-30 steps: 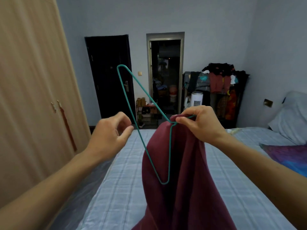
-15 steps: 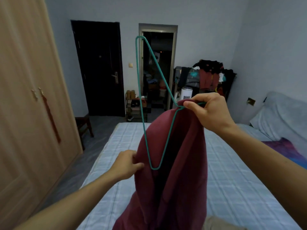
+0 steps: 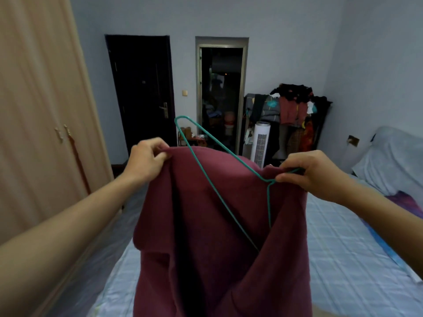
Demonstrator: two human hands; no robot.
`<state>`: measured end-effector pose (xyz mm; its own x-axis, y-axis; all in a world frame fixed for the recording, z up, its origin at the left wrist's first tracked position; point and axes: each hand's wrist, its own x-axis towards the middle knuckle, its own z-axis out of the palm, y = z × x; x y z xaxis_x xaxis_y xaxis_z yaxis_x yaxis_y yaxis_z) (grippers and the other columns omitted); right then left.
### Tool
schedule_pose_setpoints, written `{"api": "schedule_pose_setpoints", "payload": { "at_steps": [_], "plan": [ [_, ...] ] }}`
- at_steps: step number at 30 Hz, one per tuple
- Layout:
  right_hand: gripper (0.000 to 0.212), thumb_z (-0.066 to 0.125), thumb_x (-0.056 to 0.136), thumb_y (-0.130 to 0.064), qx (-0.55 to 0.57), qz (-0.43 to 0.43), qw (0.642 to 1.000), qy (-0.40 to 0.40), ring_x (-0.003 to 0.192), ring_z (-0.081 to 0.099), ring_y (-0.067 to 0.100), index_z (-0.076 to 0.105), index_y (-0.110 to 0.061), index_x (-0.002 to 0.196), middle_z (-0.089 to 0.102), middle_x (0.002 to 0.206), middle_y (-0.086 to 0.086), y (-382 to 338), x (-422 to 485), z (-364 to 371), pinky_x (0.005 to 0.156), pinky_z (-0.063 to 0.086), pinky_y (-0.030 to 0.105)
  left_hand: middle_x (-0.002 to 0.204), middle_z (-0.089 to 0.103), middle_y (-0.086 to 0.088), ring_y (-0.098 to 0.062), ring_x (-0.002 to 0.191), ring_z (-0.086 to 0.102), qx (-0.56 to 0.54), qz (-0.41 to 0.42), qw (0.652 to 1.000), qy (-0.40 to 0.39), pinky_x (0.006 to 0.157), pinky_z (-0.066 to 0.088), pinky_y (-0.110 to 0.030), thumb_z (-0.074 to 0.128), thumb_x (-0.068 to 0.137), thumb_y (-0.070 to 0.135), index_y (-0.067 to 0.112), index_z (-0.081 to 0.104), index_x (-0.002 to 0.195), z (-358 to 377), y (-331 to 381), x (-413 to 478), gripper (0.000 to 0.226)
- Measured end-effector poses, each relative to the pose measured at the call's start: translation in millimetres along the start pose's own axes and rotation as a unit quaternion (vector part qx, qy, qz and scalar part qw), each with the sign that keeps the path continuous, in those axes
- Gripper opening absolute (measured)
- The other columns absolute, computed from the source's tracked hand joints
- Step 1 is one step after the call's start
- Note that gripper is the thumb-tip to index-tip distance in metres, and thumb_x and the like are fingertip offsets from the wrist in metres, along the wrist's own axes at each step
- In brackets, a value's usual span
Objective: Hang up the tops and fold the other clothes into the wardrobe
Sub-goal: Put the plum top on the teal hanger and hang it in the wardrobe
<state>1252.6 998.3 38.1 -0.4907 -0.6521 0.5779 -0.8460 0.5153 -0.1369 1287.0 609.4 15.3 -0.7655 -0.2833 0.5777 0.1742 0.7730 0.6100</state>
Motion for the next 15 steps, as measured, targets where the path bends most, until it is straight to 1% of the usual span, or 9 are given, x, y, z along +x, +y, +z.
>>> {"api": "schedule_pose_setpoints", "payload": {
  "at_steps": [2,3,5,7,8,11,13,14,15],
  "plan": [
    [0.033,0.065,0.082,-0.042,-0.002,-0.021,0.999,-0.032,0.068,0.060,0.008,0.076,-0.011,0.085,0.065,0.073,-0.006,-2.2,-1.6,-2.0,0.063,0.043,0.009,0.073,0.069,-0.005,-0.013,0.065,0.058,-0.012,0.017,1.000,0.015,0.066,0.045,-0.027,0.073,0.086,0.009,0.027,0.067,0.076,-13.7,9.6,11.8,0.022],
    [0.036,0.062,0.084,-0.045,-0.009,-0.032,0.998,-0.048,0.067,0.060,0.007,0.076,-0.012,0.085,0.065,0.074,-0.006,-3.3,-1.2,-2.5,0.064,0.044,0.011,0.073,0.069,-0.006,-0.013,0.063,0.057,-0.018,0.025,0.999,0.019,0.064,0.046,-0.027,0.072,0.087,0.010,0.026,0.067,0.076,-20.1,14.6,16.6,0.020],
    [0.039,0.059,0.086,-0.047,-0.034,-0.055,0.996,-0.063,0.062,0.057,0.005,0.074,-0.012,0.081,0.063,0.071,-0.006,-5.8,1.7,-2.4,0.062,0.044,0.016,0.068,0.066,-0.006,-0.011,0.052,0.055,-0.031,0.036,0.999,0.019,0.052,0.047,-0.026,0.072,0.089,0.013,0.024,0.068,0.076,-31.1,25.0,23.4,0.018],
    [0.042,0.060,0.085,-0.048,-0.041,-0.061,0.996,-0.050,0.055,0.050,0.005,0.070,-0.010,0.072,0.056,0.063,-0.005,-9.7,6.0,-3.3,0.056,0.040,0.018,0.063,0.064,-0.006,-0.010,0.041,0.055,-0.045,0.044,0.998,0.019,0.040,0.045,-0.025,0.072,0.091,0.014,0.025,0.067,0.074,-40.7,34.1,27.6,0.021],
    [0.043,0.061,0.083,-0.049,-0.038,-0.057,0.997,-0.036,0.052,0.047,0.006,0.067,-0.009,0.068,0.053,0.059,-0.005,-11.9,8.0,-5.0,0.053,0.039,0.018,0.063,0.063,-0.005,-0.011,0.040,0.055,-0.041,0.051,0.998,0.020,0.039,0.044,-0.025,0.072,0.090,0.014,0.025,0.067,0.074,-44.3,37.6,29.5,0.020],
    [0.035,0.071,0.076,-0.044,0.016,-0.016,0.999,0.031,0.048,0.051,0.014,0.069,-0.011,0.066,0.058,0.056,0.000,-19.4,14.9,-10.2,0.047,0.043,0.024,0.067,0.065,-0.005,-0.011,0.047,0.055,-0.018,0.070,0.997,0.020,0.048,0.045,-0.025,0.073,0.089,0.013,0.020,0.070,0.080,-49.7,45.2,31.0,0.012],
    [0.027,0.076,0.072,-0.039,0.096,0.034,0.993,0.064,0.048,0.055,0.020,0.072,-0.013,0.068,0.063,0.057,0.004,-24.1,20.2,-13.7,0.045,0.046,0.029,0.071,0.068,-0.003,-0.003,0.053,0.055,0.007,0.082,0.996,0.016,0.052,0.044,-0.018,0.074,0.087,0.012,0.019,0.073,0.082,-48.1,47.5,28.4,0.010],
    [0.025,0.076,0.070,-0.038,0.132,0.054,0.988,0.064,0.046,0.055,0.018,0.073,-0.014,0.068,0.065,0.056,0.005,-25.5,22.2,-15.1,0.043,0.045,0.027,0.074,0.070,-0.002,0.000,0.056,0.057,0.022,0.086,0.996,0.015,0.054,0.043,-0.014,0.075,0.087,0.011,0.019,0.073,0.083,-46.5,48.1,26.4,0.009],
    [0.024,0.077,0.069,-0.038,0.166,0.067,0.982,0.055,0.043,0.054,0.015,0.074,-0.014,0.068,0.065,0.055,0.005,-26.2,23.4,-15.9,0.042,0.043,0.024,0.076,0.071,-0.001,-0.001,0.062,0.061,0.030,0.084,0.996,0.015,0.056,0.045,-0.014,0.074,0.086,0.010,0.019,0.074,0.083,-45.1,47.6,24.8,0.009]
  ]
}}
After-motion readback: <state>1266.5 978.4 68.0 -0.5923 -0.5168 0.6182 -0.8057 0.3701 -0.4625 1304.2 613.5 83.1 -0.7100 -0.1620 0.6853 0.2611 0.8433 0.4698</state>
